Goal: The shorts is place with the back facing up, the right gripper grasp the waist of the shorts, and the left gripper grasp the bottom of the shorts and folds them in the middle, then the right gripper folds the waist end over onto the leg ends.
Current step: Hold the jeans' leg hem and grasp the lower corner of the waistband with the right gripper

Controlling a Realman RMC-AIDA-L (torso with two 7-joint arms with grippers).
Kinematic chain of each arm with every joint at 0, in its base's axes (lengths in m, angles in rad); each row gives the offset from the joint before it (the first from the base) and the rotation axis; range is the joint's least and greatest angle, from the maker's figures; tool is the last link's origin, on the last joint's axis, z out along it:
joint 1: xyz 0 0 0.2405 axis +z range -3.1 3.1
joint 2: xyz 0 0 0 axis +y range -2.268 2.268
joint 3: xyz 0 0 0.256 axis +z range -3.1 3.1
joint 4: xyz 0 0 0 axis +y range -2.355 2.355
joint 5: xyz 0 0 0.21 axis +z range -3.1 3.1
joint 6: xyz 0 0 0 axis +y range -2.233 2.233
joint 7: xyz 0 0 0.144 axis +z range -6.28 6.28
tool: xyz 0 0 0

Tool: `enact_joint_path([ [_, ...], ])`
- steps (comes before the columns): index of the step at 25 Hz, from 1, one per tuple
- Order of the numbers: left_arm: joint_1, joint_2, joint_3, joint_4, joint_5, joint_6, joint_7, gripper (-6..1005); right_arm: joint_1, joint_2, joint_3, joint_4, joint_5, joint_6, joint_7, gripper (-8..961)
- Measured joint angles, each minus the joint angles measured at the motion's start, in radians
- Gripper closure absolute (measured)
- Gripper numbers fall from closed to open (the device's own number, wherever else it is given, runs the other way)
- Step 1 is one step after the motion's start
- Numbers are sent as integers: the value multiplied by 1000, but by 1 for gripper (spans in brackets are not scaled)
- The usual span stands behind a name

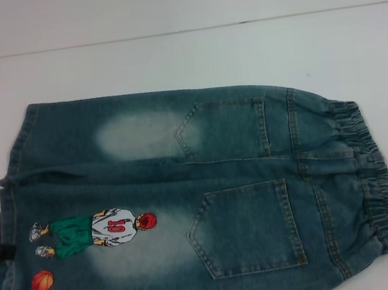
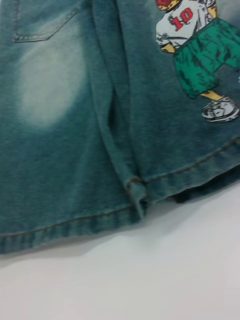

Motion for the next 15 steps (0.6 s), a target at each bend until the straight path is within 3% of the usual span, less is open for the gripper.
enact_joint_path([
  [5, 0, 13, 2, 9, 12, 46, -34, 613, 16, -3, -1, 0, -1, 0, -4, 42],
  [15, -4, 30, 72, 12, 81, 104, -46, 182, 35, -8, -3, 2, -2, -2, -5, 42],
])
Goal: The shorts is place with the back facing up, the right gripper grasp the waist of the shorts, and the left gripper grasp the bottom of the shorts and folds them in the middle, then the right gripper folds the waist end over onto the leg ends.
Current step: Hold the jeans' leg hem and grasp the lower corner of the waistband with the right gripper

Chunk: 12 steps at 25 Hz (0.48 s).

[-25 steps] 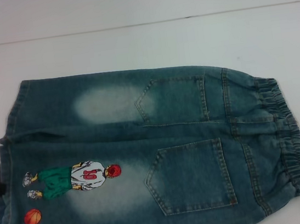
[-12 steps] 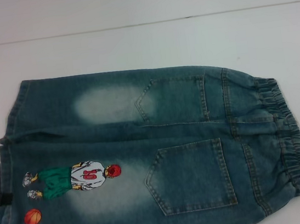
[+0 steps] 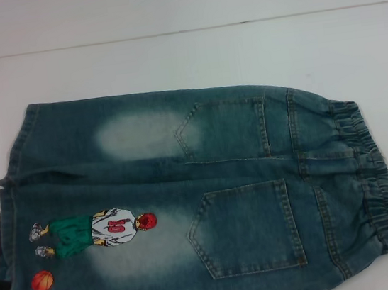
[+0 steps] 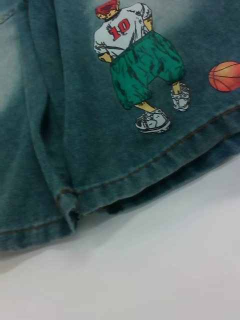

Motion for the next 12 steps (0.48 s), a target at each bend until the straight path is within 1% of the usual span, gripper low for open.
enact_joint_path([
  [1, 1, 2, 4, 0, 0, 2, -2, 145, 1, 0, 0, 0, 0, -3, 0, 42],
  [4, 4, 5, 24, 0, 0, 12, -8, 80, 4, 0, 0, 1, 0, -11, 0, 42],
  [12, 25, 6, 68, 2, 1, 15, -20, 80, 8, 0, 0, 1, 0, -31, 2, 41],
])
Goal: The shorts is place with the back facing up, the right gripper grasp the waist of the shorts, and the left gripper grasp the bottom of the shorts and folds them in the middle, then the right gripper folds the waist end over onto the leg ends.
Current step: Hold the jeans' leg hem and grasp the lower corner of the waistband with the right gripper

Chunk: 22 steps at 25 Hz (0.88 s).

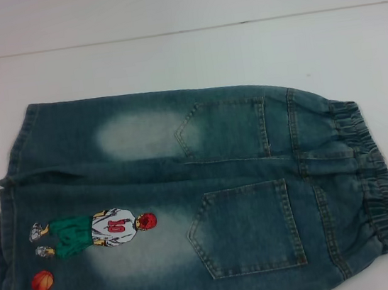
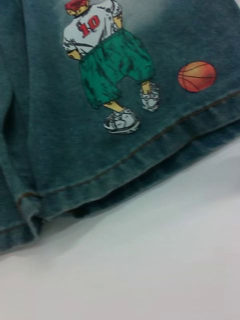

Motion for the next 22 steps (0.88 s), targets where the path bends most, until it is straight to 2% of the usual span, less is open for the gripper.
enact_joint_path([
  [7, 23, -2, 14, 2, 0, 4, -1, 80, 11, 0, 0, -1, 1, -2, 6, 41],
  [22, 15, -4, 30, -39, 0, 39, 2, 81, 23, -2, 0, -3, 0, -17, 11, 41],
])
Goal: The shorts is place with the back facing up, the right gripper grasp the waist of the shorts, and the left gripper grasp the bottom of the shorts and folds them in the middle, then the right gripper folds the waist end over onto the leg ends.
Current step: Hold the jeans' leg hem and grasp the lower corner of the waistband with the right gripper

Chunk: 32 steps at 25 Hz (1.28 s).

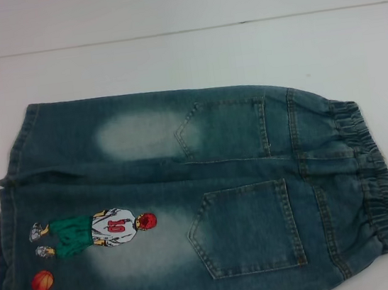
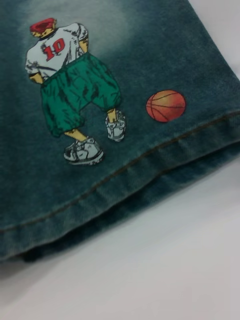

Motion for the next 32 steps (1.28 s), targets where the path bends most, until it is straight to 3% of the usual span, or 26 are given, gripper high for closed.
enact_joint_path([
  [32, -66, -4, 36, -55, -9, -20, 4, 81, 1, -7, 0, -2, 0, -15, 11, 104],
])
